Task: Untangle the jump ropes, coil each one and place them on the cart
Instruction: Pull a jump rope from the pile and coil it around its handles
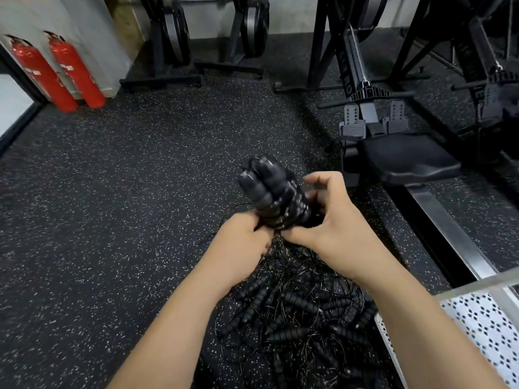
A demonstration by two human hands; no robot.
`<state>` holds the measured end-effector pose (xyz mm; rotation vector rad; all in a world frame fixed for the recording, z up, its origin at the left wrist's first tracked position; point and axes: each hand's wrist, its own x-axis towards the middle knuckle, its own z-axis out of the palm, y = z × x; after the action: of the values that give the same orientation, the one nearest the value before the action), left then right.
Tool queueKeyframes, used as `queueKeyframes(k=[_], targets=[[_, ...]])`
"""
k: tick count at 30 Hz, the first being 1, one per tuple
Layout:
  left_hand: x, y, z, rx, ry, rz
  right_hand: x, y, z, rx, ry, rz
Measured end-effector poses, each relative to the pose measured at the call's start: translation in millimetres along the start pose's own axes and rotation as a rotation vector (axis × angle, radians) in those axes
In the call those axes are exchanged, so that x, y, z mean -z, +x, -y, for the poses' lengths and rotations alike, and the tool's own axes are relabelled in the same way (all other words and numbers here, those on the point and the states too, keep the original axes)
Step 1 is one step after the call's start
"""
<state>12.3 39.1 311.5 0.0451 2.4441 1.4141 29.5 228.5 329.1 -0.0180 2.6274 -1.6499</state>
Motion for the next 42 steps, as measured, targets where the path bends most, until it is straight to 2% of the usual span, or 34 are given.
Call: queueKeyframes(k=[4,10,16,23,28,34,42], targets=[[3.7,0.8,-0.8,-0.044,0.041,0.015,1.4,-3.9,5.0,0.026,-0.088,0.050],[1.0,2.5,1.9,-0.133,0.036,-0.029,-0.7,-1.1,1.7,-0.055,-0.011,-0.085],[-2.4,-4.1,-0.7,-0.234,0.132,-0.048,4.5,0.3,-1.5,-0.100,0.153,-0.260],[-3.9,-6.9,-4.0,-0.285,0.056,-0.203,4.5,4.4,-8.2,-0.118,0.254,-0.330],[-8.5,-8.4,-7.3,-0.266,0.087,-0.120,3.5,6.6,-12.4,-0.167,0.370,-0.381],[-8.8,-11.6,-10.2,-0.267,0.140,-0.011,7.2,10.3,-16.0,-0.261,0.610,-0.326],[-12.8,-12.9,-10.6,-0.184,-0.140,0.102,-1.0,11.0,-17.8,-0.140,0.367,-0.376]])
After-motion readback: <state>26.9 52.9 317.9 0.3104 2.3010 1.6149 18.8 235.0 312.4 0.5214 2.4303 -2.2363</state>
